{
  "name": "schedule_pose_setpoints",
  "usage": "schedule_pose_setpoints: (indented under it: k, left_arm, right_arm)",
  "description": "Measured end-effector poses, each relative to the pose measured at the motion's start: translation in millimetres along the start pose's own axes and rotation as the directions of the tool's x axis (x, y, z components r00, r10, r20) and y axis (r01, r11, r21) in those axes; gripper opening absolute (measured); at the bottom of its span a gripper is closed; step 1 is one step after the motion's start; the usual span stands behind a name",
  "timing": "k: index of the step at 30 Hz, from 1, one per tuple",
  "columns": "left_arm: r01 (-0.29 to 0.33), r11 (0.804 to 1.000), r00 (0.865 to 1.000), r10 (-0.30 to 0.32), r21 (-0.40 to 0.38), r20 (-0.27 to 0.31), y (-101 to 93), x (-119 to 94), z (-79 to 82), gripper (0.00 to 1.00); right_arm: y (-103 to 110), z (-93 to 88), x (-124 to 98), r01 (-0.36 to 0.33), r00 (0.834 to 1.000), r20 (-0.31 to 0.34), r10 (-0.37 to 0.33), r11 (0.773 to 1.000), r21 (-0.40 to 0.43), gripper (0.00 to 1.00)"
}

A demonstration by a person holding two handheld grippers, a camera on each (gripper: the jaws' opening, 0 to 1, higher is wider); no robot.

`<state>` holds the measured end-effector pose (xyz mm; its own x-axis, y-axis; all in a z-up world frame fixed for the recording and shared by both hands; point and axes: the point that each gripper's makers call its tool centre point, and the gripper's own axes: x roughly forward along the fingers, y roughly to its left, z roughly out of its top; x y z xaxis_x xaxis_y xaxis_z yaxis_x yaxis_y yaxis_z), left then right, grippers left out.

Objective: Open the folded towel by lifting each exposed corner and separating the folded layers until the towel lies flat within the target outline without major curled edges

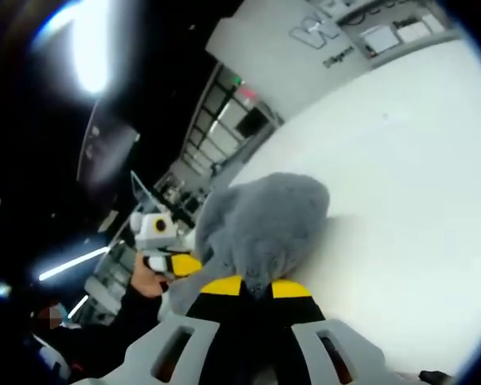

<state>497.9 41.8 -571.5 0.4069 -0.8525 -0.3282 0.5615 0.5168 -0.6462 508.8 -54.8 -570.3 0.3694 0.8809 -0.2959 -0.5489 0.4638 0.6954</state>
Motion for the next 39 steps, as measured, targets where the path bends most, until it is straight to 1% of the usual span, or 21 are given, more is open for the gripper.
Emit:
schedule_pose_setpoints:
  k: [17, 21, 39]
  left_arm:
    - [0.005, 1.000, 1.000, -0.005, 0.020, -0.006, -9.1, -9.7, -13.2, 0.04]
    - [0.005, 1.000, 1.000, -0.005, 0.024, -0.006, -13.3, -11.7, -18.4, 0.04]
    - [0.008, 1.000, 1.000, -0.008, 0.031, -0.009, -15.0, -16.8, -23.4, 0.04]
  right_arm:
    - [11.2, -15.4, -4.9, -0.002, 1.000, 0.000, 0.002, 1.000, 0.002, 0.05]
    - [13.8, -18.5, -5.2, 0.003, 1.000, 0.000, -0.003, 1.000, -0.011, 0.05]
    - [17.1, -23.3, -6.4, -0.006, 1.000, -0.007, 0.006, 1.000, 0.000, 0.05]
